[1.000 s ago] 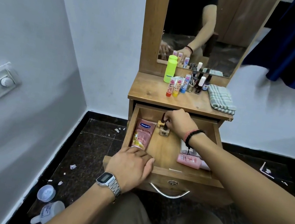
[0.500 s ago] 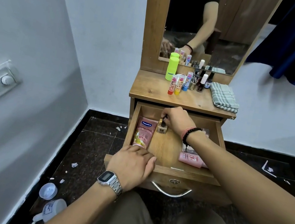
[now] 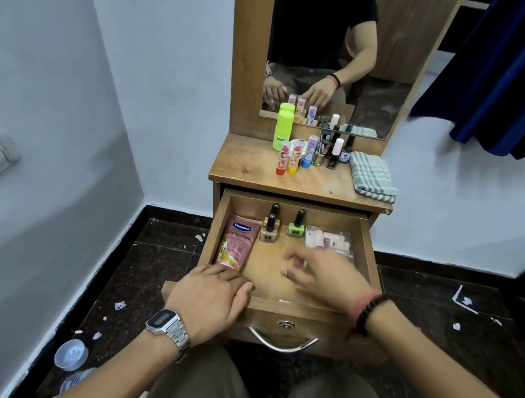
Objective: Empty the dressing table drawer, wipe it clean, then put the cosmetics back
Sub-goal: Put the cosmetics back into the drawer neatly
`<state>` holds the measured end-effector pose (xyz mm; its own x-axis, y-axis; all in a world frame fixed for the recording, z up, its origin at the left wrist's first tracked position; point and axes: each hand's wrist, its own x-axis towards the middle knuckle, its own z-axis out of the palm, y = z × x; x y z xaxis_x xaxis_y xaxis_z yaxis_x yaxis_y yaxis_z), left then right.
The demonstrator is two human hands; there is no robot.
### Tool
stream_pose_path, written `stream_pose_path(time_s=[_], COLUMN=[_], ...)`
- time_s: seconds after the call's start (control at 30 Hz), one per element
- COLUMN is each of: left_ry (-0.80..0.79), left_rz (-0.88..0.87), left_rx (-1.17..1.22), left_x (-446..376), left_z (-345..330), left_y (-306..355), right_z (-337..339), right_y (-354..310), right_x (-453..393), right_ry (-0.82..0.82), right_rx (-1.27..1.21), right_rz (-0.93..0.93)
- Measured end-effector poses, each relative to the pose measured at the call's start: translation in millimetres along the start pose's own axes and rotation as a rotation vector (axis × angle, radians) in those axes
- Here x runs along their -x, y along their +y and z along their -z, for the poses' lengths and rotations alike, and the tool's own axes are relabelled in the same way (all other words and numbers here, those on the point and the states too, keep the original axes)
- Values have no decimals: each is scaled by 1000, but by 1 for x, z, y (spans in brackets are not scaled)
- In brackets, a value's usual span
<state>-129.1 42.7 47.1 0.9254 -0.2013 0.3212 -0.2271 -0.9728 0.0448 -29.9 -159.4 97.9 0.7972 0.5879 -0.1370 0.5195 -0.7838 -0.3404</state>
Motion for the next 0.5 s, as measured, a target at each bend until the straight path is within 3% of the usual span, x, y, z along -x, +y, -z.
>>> stream_pose_path(time_s=[0.13,0.37,0.5], left_ry=[-57,-281,-392], left_rz=[52,266,200], left_rx=[29,193,397], left_x=[-2,-17,-48], left_z=[7,13,28], left_y=[3,6,8], right_z=[-19,-35,-39], right_y=[21,16,19], right_x=[46,61,60], right_ry=[63,278,296], right_rx=[-88,143,146], right_rz=[-47,-25,-31])
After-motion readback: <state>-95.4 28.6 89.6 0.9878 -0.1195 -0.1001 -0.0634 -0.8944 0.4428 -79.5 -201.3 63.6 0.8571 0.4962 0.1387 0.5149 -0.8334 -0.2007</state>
